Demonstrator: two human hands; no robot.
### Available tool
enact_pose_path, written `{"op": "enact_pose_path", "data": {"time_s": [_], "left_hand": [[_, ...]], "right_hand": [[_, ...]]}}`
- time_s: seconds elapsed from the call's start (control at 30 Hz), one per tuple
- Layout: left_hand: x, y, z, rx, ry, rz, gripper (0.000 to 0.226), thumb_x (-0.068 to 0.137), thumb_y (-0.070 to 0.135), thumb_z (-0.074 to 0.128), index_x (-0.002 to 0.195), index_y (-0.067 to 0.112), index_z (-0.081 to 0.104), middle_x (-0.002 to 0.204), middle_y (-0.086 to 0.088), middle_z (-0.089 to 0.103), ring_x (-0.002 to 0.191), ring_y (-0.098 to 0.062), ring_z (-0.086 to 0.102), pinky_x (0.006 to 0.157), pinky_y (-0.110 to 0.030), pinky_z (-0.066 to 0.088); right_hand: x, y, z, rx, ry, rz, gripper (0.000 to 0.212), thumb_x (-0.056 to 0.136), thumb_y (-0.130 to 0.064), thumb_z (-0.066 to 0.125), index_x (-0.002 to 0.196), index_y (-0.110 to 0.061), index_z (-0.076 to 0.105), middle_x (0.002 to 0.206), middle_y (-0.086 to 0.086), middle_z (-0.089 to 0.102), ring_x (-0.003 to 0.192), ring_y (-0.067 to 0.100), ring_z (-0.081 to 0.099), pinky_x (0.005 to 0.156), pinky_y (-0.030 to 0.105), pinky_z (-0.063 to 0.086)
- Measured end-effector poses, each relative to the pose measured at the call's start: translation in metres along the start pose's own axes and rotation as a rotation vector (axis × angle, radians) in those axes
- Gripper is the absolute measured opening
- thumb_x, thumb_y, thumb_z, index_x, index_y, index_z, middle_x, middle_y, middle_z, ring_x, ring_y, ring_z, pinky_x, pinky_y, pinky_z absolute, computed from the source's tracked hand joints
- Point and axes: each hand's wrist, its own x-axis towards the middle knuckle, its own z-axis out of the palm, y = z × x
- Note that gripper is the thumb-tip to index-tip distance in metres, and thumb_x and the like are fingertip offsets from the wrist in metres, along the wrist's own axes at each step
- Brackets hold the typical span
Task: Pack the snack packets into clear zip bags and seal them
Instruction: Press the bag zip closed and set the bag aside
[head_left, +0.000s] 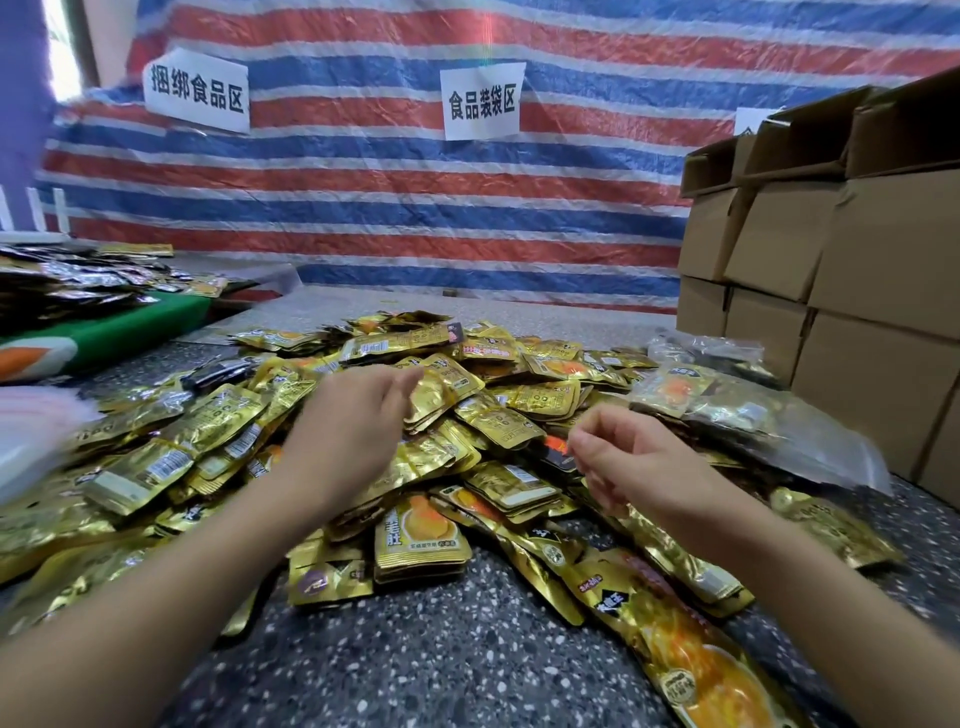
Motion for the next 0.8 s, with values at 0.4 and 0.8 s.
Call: {"op": "enact_pose_path", "data": {"time_s": [0.4,0.8], "left_hand": [[0.006,-0.15,-0.123,0.887,-0.001,-0.509,0.035,0.095,0.026,0.054,0.115,-0.002,0.061,0.118,-0.028,0.06,0.108,-0.046,0.057,0.089,-0.047,0.05],[-0.023,-0.187,-0.143,0.884,-0.097,-0.746,0.018,0.093,0.02,0.061,0.102,0.007,0.069,0.096,-0.01,0.063,0.094,-0.031,0.06,0.07,-0.033,0.046]], "right_hand": [[-0.007,-0.011,0.023,-0.379,0.023,-0.152,0.056,0.098,-0.04,0.047,0.057,-0.002,0.042,0.048,-0.002,0.034,0.045,0.011,0.03,0.046,0.02,0.03],[-0.01,-0.014,0.029,-0.379,-0.007,-0.159,0.049,0.098,-0.032,0.051,0.057,-0.007,0.042,0.052,-0.001,0.03,0.047,0.012,0.025,0.052,0.003,0.037]]}}
